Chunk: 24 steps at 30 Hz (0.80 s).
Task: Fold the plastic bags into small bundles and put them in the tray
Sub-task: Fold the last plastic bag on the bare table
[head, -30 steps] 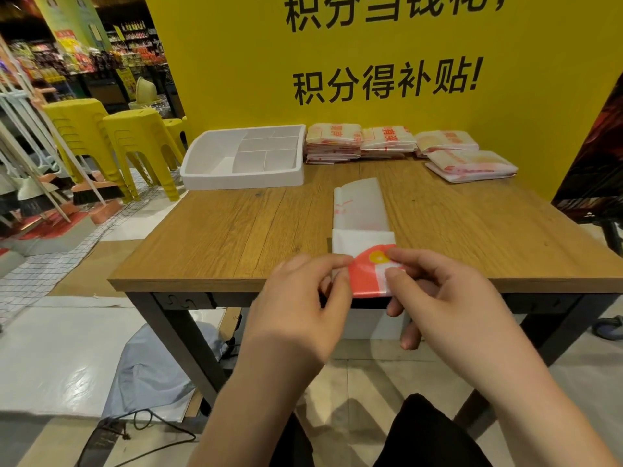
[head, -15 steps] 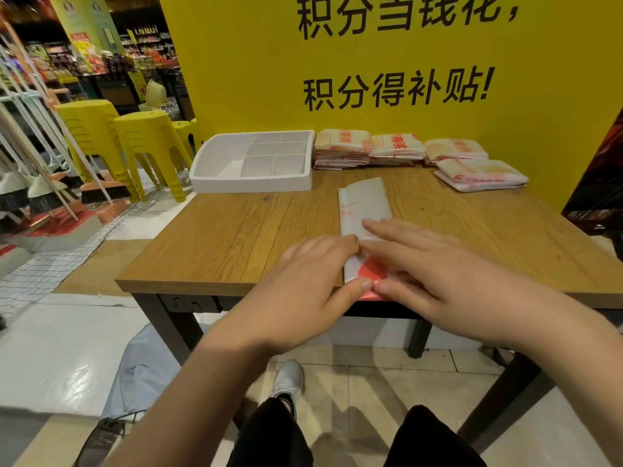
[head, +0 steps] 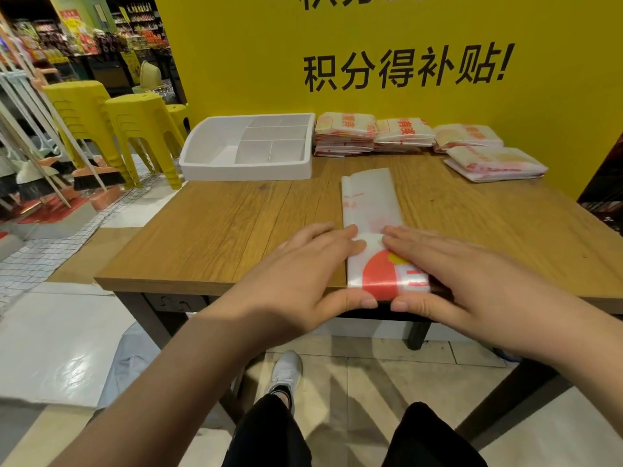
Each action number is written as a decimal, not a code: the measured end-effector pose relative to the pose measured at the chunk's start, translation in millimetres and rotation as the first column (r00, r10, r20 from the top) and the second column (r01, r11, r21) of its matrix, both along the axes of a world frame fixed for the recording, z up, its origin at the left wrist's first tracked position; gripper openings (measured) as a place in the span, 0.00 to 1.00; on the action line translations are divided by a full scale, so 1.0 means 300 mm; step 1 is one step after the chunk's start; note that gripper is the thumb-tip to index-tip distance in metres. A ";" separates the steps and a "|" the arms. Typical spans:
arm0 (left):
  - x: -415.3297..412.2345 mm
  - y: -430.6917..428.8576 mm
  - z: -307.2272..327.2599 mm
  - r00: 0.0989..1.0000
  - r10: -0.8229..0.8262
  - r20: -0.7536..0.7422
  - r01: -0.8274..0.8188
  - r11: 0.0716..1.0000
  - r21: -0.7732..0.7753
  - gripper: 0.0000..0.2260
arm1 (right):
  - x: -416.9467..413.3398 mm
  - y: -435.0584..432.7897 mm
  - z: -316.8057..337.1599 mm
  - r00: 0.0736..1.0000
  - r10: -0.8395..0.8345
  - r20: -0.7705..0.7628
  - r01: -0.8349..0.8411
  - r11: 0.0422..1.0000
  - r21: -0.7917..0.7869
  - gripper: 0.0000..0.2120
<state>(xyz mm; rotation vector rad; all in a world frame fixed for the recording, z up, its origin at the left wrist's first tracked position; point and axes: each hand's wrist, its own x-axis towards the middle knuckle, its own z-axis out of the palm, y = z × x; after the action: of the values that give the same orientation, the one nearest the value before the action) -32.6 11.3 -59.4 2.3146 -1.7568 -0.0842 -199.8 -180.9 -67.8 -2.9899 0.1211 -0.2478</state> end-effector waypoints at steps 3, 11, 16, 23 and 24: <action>-0.009 -0.008 0.000 0.999 0.005 0.044 -0.006 1.000 0.027 0.37 | -0.021 -0.020 -0.002 1.000 0.009 0.010 -0.009 1.000 -0.001 0.39; -0.042 -0.003 -0.015 0.992 0.020 0.123 -0.018 1.000 -0.019 0.32 | -0.030 0.005 -0.017 0.999 -0.021 0.037 0.023 0.999 -0.043 0.38; -0.018 0.037 -0.025 0.987 -0.097 0.130 0.104 0.994 -0.045 0.34 | -0.065 0.021 -0.011 0.999 -0.026 0.046 0.028 0.999 -0.039 0.41; -0.063 0.090 -0.085 0.997 -0.054 -0.050 0.030 0.914 -0.404 0.16 | -0.129 0.089 -0.092 0.937 -0.014 0.349 -0.029 0.993 0.118 0.22; -0.076 0.093 -0.090 0.995 -0.042 -0.094 -0.003 0.897 -0.442 0.15 | -0.135 0.100 -0.098 0.915 -0.036 0.402 -0.036 0.985 0.170 0.18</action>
<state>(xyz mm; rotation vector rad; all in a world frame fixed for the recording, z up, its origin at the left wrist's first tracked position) -55.4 39.3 -86.4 1.9294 -1.5545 0.1755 -240.2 -150.8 -97.3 -2.6961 0.0909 -0.8036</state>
